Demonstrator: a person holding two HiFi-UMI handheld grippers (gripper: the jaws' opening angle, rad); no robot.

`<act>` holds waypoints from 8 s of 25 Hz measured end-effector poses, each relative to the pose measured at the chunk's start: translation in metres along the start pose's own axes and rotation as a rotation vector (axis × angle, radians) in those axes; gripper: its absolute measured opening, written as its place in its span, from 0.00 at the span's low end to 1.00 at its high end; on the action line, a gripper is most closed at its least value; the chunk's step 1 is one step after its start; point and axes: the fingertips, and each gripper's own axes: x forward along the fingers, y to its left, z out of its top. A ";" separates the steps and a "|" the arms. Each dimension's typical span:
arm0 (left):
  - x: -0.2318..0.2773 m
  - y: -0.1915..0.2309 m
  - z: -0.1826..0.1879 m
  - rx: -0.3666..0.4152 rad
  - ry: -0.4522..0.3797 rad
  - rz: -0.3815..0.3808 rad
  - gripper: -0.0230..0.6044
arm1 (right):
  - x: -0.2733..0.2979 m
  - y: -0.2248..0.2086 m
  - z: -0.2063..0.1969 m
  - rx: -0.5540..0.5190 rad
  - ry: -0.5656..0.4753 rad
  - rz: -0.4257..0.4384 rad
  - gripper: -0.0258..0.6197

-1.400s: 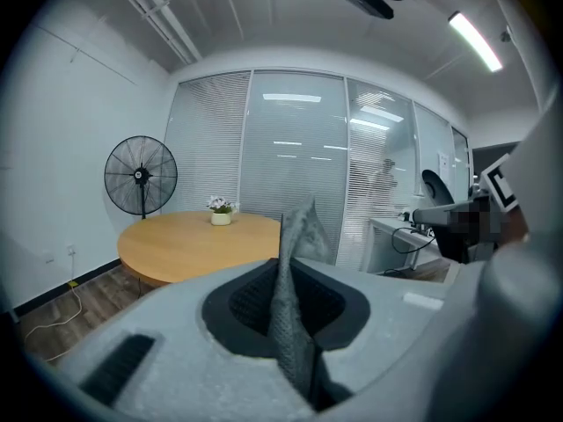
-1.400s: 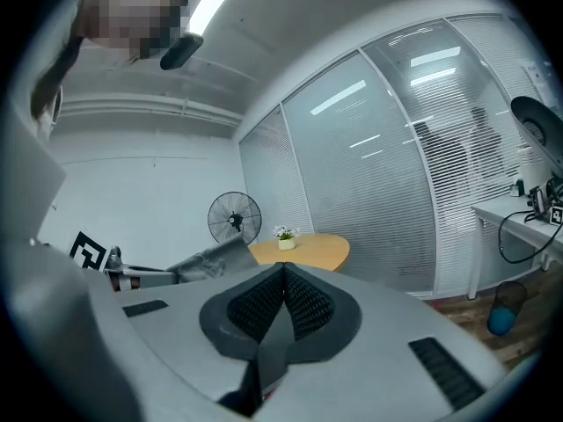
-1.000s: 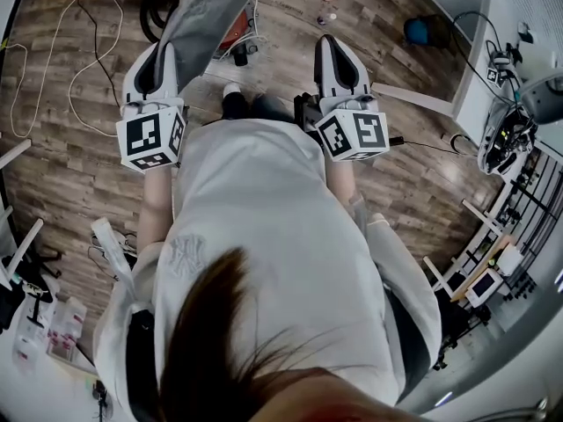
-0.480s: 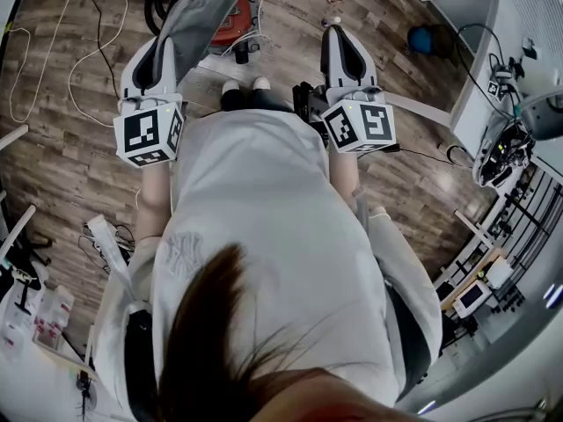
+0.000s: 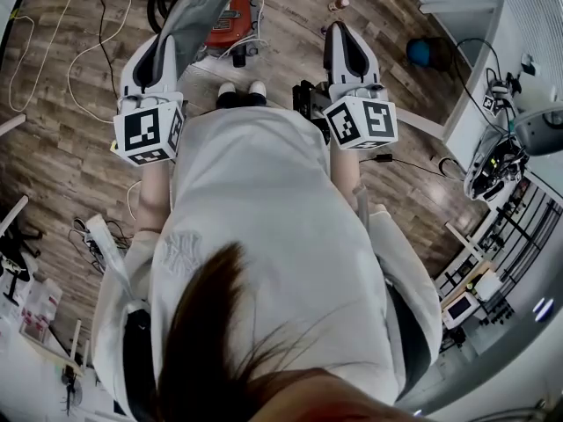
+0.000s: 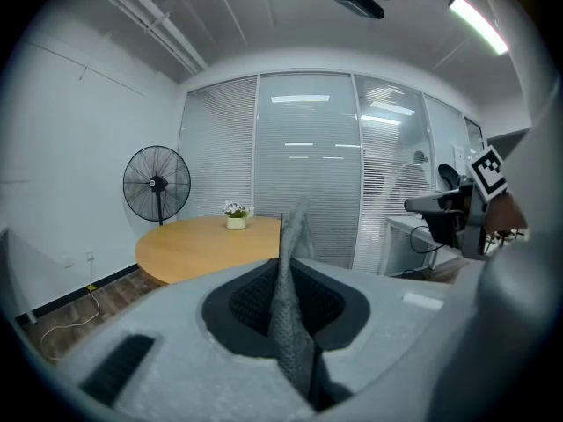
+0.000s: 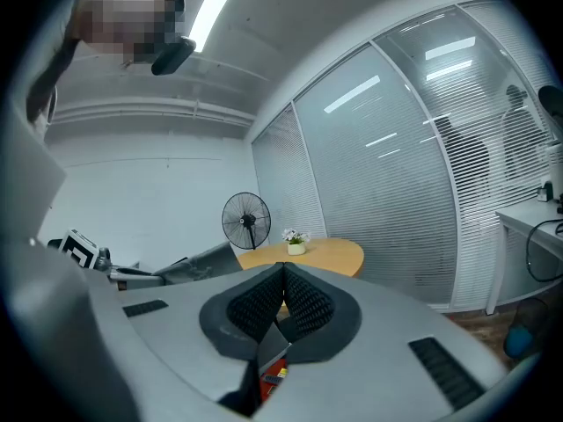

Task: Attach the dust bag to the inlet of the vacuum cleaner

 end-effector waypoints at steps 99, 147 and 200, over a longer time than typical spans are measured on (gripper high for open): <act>0.055 -0.173 -0.395 0.448 0.532 -0.926 0.10 | -0.023 0.032 -0.465 -0.769 1.030 0.892 0.16; 0.068 -0.225 -0.416 0.319 0.615 -0.980 0.11 | -0.057 -0.014 -0.464 -0.674 1.145 1.073 0.09; 0.132 -0.138 -0.540 0.373 0.778 -0.661 0.11 | 0.036 -0.003 -0.596 -0.599 1.102 0.793 0.10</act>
